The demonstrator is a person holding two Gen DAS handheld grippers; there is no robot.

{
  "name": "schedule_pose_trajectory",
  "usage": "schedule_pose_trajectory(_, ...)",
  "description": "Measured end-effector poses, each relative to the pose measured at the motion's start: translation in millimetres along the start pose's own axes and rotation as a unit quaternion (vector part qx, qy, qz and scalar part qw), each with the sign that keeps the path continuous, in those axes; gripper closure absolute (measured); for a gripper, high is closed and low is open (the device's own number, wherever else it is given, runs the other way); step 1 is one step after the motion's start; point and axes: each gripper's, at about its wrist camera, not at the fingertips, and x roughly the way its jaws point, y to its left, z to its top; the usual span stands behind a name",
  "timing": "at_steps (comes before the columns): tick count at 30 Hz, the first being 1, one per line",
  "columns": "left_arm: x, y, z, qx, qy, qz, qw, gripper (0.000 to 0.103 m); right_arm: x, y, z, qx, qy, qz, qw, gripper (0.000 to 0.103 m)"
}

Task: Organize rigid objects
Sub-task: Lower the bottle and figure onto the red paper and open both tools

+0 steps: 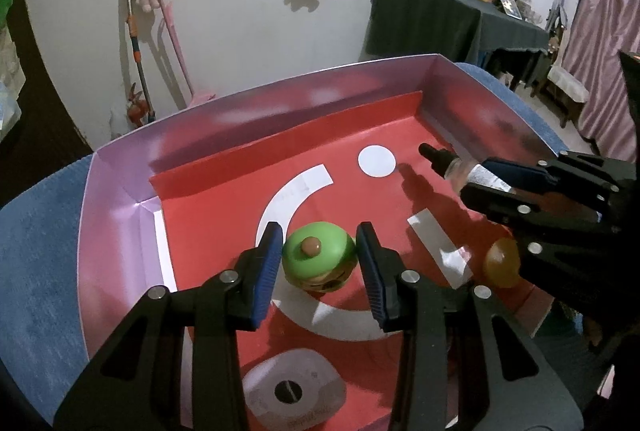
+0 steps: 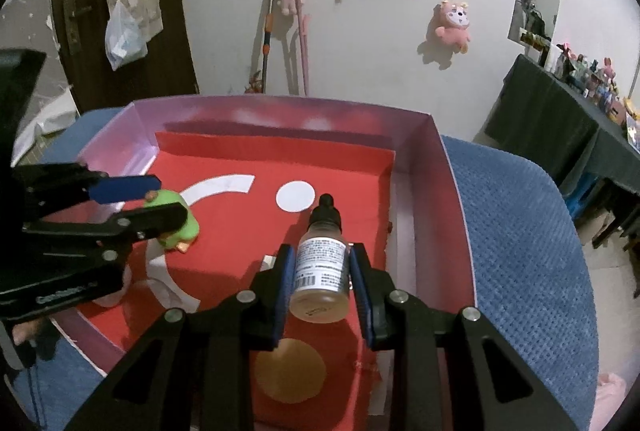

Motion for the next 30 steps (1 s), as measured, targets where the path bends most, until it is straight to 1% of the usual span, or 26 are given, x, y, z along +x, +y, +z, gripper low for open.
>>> schedule_pose_trajectory(7, -13.7, 1.1, -14.8, 0.013, 0.007, -0.004, 0.9999, 0.067, 10.2, 4.0, -4.8, -0.021, 0.028, -0.001, 0.999, 0.072)
schedule_pose_trajectory(12, -13.6, 2.6, -26.1, 0.015, 0.028, -0.007, 0.9995, 0.067, 13.6, 5.1, -5.3, -0.032, 0.044, 0.001, 0.999, 0.072)
schedule_pose_trajectory(17, -14.4, 5.6, -23.0, 0.009, 0.026, -0.005, 0.9996, 0.069, 16.1, 3.0, -1.5, -0.034, 0.054, 0.007, 0.998, 0.072)
schedule_pose_trajectory(21, -12.6, 9.8, -22.4, 0.001, 0.031, -0.013, 0.9995, 0.069, 17.7, 4.4, -0.6, -0.040, 0.064, 0.005, 0.997, 0.072)
schedule_pose_trajectory(26, -13.4, 7.3, -24.1, 0.009, 0.036, -0.007, 0.9993, 0.069, 18.1, 3.3, 1.0, -0.042, 0.078, 0.008, 0.996, 0.072)
schedule_pose_trajectory(30, -13.2, 9.3, -24.7, 0.003, 0.036, -0.010, 0.9993, 0.069, 17.6, 3.9, 1.3, -0.046, 0.082, 0.006, 0.996, 0.072)
